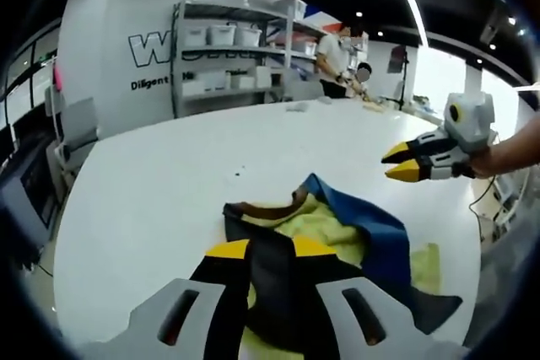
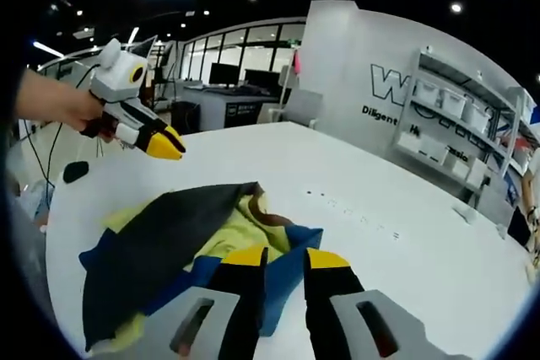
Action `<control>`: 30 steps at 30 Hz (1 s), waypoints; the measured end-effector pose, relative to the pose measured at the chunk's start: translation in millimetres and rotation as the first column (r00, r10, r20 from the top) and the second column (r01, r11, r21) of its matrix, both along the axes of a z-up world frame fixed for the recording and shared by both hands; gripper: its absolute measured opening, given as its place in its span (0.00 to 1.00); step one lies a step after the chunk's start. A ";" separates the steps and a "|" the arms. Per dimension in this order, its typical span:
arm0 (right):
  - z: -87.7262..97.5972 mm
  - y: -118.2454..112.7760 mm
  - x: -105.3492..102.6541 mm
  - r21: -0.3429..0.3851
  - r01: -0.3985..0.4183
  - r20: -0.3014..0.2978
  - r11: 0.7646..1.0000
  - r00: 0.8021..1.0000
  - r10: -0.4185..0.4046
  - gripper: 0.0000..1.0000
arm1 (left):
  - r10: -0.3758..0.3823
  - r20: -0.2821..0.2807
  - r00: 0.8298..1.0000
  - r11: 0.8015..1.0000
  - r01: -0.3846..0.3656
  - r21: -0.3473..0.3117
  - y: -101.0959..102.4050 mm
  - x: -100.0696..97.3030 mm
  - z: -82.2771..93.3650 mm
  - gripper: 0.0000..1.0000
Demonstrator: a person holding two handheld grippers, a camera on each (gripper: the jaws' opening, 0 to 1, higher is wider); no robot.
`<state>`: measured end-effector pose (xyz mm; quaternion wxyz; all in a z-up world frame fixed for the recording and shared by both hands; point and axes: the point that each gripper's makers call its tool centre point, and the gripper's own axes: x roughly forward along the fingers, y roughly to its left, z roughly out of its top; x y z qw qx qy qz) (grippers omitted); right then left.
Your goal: Fold the garment on the visible template until the final outline fits inside the template.
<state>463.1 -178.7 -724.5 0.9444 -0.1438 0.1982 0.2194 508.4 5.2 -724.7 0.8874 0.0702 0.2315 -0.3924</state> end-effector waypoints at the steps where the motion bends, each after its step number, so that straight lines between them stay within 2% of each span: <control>1: -0.3 0.8 -2.1 0.002 -0.003 -0.003 1.000 1.000 0.003 0.14 | -0.001 0.000 1.000 1.000 0.001 0.001 0.2 -1.3 0.1 0.17; 14: -10.3 10.2 -34.7 0.013 -0.038 -0.043 0.999 0.998 0.038 0.25 | -0.037 -0.016 0.999 0.999 0.037 0.031 10.8 -37.1 -10.9 0.23; 26: -21.7 4.0 -64.7 0.030 -0.035 -0.074 0.999 0.997 0.037 0.31 | -0.080 -0.018 0.997 0.994 0.081 0.077 40.8 -68.6 -21.5 0.26; 30: -28.8 -0.7 -75.6 0.033 -0.025 -0.091 0.999 0.995 0.027 0.32 | -0.079 -0.022 0.997 0.994 0.081 0.071 49.3 -76.4 -26.1 0.27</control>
